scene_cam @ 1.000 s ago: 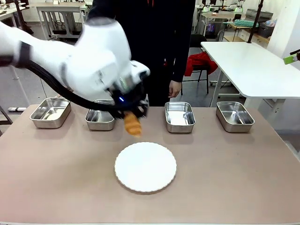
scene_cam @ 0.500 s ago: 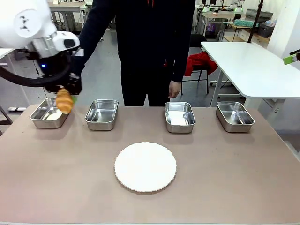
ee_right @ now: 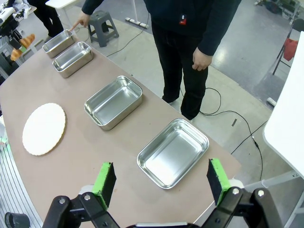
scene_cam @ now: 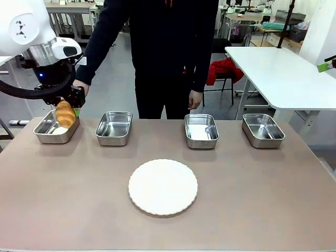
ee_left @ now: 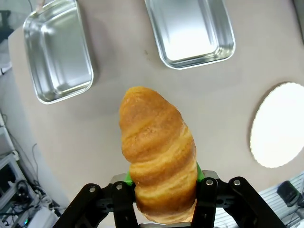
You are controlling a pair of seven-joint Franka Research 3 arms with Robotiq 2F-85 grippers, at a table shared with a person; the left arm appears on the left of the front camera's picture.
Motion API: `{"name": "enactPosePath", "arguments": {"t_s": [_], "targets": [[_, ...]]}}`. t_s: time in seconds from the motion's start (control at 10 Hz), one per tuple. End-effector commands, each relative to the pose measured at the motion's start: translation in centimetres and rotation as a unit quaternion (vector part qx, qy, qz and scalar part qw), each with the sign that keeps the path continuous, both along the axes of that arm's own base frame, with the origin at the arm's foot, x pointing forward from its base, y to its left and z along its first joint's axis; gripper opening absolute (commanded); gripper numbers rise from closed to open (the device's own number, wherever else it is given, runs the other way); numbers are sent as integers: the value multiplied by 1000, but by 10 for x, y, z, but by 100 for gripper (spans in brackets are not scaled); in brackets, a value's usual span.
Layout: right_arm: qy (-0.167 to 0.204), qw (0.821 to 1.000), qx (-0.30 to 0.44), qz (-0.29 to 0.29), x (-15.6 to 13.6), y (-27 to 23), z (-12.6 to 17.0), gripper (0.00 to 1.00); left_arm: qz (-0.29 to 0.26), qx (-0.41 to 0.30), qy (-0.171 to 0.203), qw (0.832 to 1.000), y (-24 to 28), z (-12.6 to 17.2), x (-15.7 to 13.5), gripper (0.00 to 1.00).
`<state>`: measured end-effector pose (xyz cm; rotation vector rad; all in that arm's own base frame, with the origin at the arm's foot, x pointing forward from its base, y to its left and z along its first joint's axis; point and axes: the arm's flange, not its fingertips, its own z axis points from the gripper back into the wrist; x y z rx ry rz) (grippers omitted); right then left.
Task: Place the bread in the container.
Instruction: Place the Butter Roll into the Airtight Container indicated by the human.
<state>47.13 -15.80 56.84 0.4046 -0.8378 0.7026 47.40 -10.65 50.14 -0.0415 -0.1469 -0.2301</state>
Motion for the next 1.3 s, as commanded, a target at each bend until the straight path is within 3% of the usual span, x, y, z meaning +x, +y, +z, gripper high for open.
{"name": "enactPosePath", "arguments": {"t_s": [0.0, 0.1, 0.2, 0.5, 0.6, 0.8, 1.2], "targets": [[-3, 1000, 1, 2, -1, 1, 1, 100, 5, 1, 1, 1000, 5, -2, 1, 41], [-3, 1000, 1, 2, -1, 1, 1, 100, -7, -35, 2, 999, 29, -13, 38, 41], [-3, 1000, 1, 2, -1, 1, 1, 100, -21, -19, 9, 1000, 49, -22, 65, 41], [-3, 1000, 1, 2, -1, 1, 1, 100, -121, -6, 61, 991, 105, -60, 124, 41], [-3, 1000, 1, 2, -1, 1, 1, 100, -125, -4, 69, 990, 119, -74, 141, 41], [-3, 1000, 1, 2, -1, 1, 1, 100, -138, -20, 75, 987, 138, -88, 156, 41], [-3, 1000, 1, 2, -1, 1, 1, 100, -128, -47, 47, 990, 152, -107, 175, 41]]}}
